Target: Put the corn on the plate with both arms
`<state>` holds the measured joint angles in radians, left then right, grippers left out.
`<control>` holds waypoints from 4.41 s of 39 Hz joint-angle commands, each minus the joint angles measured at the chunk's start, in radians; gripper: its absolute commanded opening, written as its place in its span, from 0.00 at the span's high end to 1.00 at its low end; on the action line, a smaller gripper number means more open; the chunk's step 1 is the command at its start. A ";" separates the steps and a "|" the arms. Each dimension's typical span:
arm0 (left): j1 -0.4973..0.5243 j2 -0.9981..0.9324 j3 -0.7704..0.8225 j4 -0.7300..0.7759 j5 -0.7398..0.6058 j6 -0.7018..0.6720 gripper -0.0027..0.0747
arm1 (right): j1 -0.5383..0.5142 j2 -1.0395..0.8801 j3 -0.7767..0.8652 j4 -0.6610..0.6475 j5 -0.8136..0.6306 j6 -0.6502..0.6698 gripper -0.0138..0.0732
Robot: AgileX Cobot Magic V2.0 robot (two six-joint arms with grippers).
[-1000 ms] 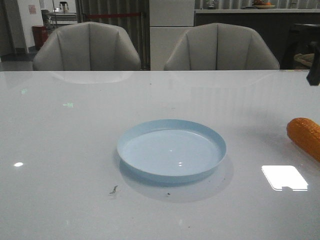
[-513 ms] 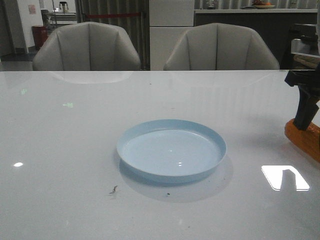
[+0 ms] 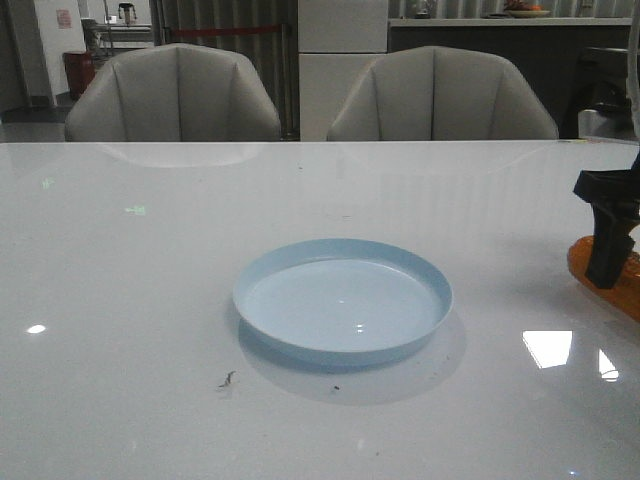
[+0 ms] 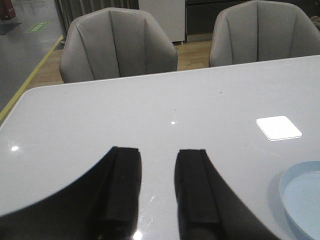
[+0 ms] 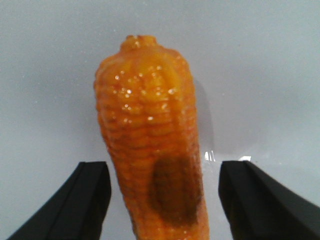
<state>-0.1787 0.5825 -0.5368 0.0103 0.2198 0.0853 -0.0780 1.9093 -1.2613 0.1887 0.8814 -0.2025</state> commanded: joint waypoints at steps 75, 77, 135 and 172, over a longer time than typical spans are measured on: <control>0.000 0.033 -0.031 -0.010 -0.078 -0.001 0.61 | 0.551 0.154 -0.536 0.039 0.191 -0.058 0.27; 0.000 0.033 -0.031 -0.010 -0.078 -0.001 0.61 | 0.544 0.132 -0.566 0.039 0.191 -0.058 0.27; 0.000 0.033 -0.031 -0.004 -0.075 -0.001 0.61 | -0.035 -1.576 0.574 -0.083 -0.186 -0.005 0.28; 0.102 -0.214 0.280 -0.020 -0.247 -0.005 0.84 | -0.035 -1.576 0.574 -0.082 -0.190 -0.005 0.28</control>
<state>-0.0967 0.4232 -0.2807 0.0000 0.1025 0.0874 -0.1127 0.3203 -0.6617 0.1089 0.7792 -0.2059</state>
